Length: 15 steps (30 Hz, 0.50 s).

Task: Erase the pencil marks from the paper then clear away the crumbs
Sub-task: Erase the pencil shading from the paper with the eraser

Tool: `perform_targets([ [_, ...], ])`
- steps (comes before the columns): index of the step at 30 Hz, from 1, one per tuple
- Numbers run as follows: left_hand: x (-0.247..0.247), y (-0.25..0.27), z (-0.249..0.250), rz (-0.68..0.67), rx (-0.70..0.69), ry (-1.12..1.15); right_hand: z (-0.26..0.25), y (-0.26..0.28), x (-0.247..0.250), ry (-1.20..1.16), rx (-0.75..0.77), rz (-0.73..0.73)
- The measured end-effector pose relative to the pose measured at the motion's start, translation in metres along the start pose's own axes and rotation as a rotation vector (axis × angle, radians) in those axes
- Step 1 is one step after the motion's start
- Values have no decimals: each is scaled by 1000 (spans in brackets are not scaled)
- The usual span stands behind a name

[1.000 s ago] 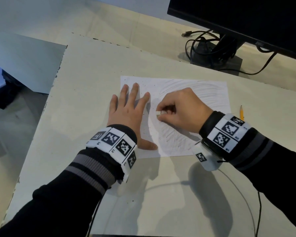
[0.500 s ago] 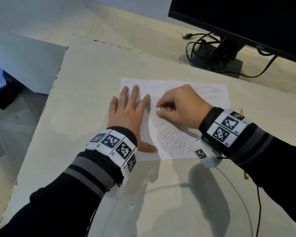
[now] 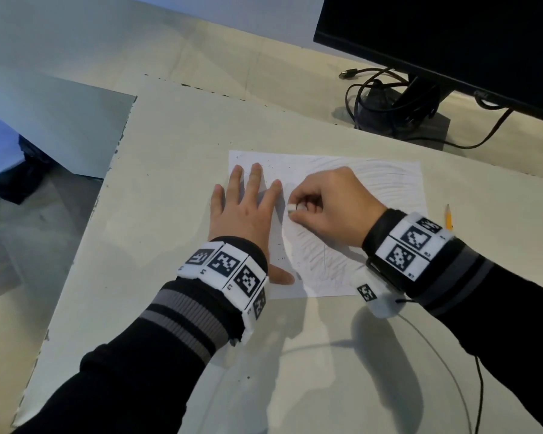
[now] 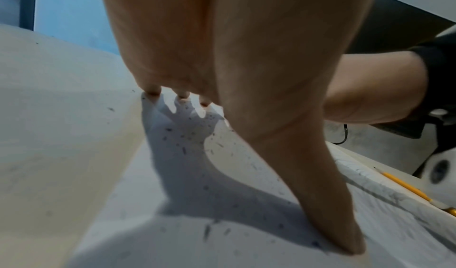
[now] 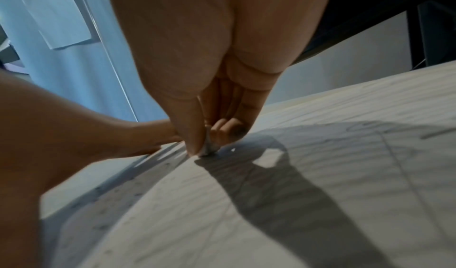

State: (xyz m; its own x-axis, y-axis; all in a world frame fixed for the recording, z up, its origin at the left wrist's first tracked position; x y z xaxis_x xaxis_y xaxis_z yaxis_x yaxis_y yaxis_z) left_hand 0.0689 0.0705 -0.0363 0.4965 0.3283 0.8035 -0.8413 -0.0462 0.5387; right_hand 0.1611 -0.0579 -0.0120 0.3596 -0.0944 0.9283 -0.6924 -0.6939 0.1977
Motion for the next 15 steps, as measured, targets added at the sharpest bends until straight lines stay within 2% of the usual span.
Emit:
perform_targets([
  [3,-1,-2,1,-4,4,8,3,-3,4,-9,2,-29],
  [8,-1,-1,0,-19,13,6,19,-14,-1,-71,-159,166],
  [13,4,-1,5,-38,38,19,13,-6,2,-93,-112,25],
  [15,6,-1,6,-54,49,14,20,-19,10,-53,-147,60],
])
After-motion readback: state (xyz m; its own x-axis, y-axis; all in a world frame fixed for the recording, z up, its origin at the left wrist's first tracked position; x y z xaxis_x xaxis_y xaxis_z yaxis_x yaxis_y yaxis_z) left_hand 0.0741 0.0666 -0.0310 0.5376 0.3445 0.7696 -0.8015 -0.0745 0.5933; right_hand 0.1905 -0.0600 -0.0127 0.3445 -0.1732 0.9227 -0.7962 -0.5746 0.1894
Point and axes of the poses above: each hand's wrist, its own y-axis away from the middle knuckle, its own x-axis out of the back of the hand, z = x × y, the point moved 2 cm from there along -y, towards the middle knuckle, and after that the axes turned 11 degrees about y, right-handed, at the moved point
